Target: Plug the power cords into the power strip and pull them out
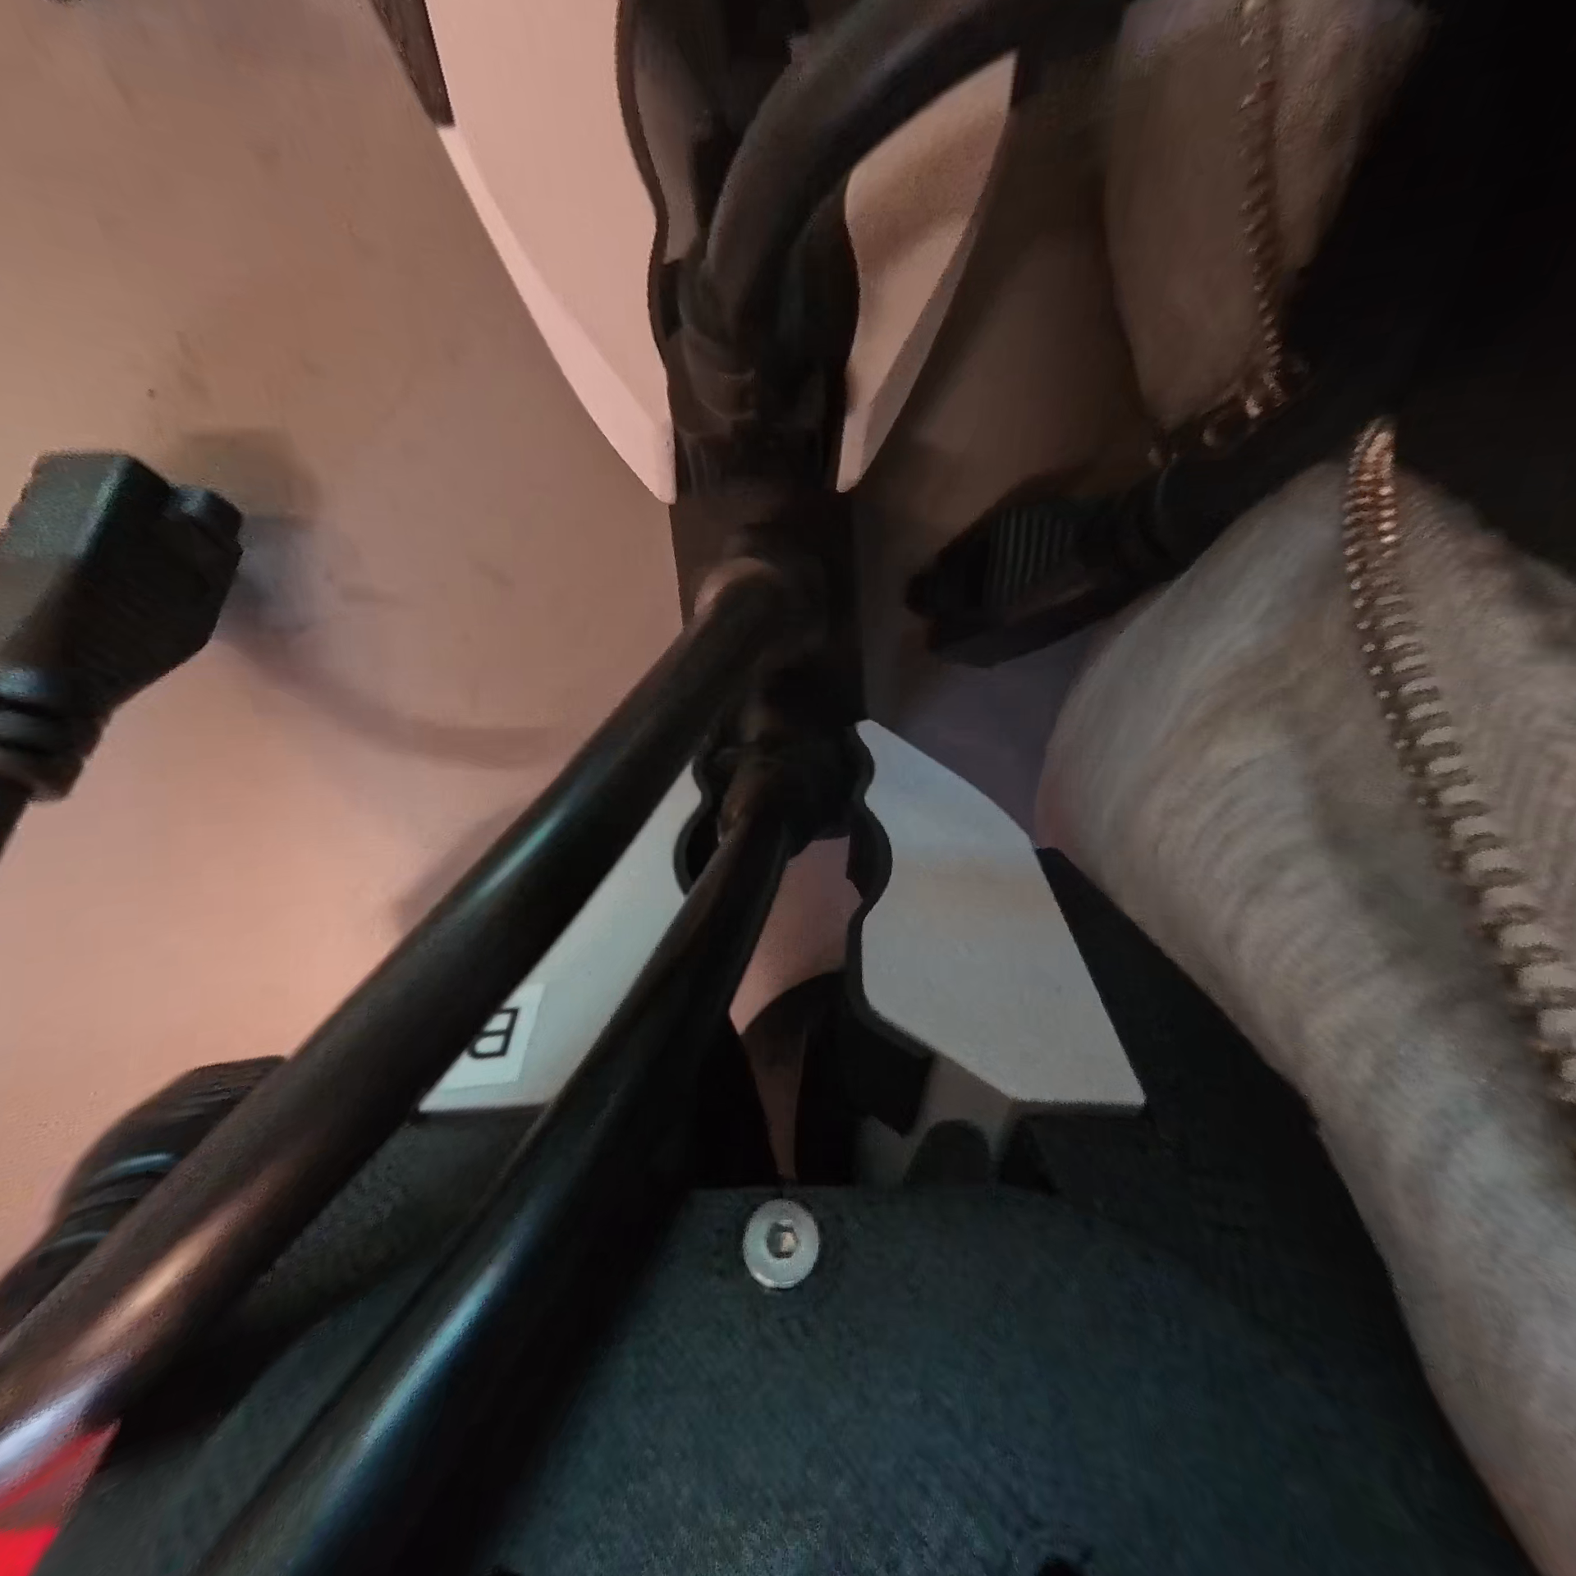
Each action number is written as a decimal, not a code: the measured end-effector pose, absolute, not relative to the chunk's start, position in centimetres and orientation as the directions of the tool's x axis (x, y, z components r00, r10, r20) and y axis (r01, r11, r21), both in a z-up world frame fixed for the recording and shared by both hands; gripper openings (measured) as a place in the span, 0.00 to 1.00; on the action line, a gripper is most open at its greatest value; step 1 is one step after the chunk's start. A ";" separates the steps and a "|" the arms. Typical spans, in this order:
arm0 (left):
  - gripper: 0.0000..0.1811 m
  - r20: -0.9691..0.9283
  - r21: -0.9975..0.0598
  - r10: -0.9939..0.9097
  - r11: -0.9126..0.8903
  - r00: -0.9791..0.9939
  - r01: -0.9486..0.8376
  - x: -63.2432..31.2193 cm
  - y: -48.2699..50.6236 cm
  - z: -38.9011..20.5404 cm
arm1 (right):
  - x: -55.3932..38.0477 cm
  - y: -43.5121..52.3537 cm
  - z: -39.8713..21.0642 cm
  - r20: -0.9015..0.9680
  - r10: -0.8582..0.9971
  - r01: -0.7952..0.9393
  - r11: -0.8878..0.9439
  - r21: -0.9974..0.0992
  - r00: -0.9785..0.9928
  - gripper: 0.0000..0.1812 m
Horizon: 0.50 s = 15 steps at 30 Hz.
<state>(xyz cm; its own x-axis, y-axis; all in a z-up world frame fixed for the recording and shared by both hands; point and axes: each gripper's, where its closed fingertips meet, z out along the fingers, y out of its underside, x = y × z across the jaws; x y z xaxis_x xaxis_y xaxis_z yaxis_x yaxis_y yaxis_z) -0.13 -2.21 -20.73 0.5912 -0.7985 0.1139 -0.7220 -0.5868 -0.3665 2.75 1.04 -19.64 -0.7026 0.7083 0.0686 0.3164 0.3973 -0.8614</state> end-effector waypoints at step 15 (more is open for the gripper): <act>0.53 0.351 -0.705 -0.595 -0.677 0.723 -0.214 1.0 -1.8 -19.6 | 2.0 2.6 -20.1 0.002 0.759 0.383 0.330 -0.863 -0.651 0.15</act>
<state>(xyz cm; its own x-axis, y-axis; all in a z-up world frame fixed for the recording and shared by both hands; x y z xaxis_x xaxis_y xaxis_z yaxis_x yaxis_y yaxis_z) 0.97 -1.82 -19.63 0.7233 -0.5946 0.3511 -0.2142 -0.6765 -0.7046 1.96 2.58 -20.09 -0.6509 0.7591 0.0015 0.3827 0.3299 -0.8630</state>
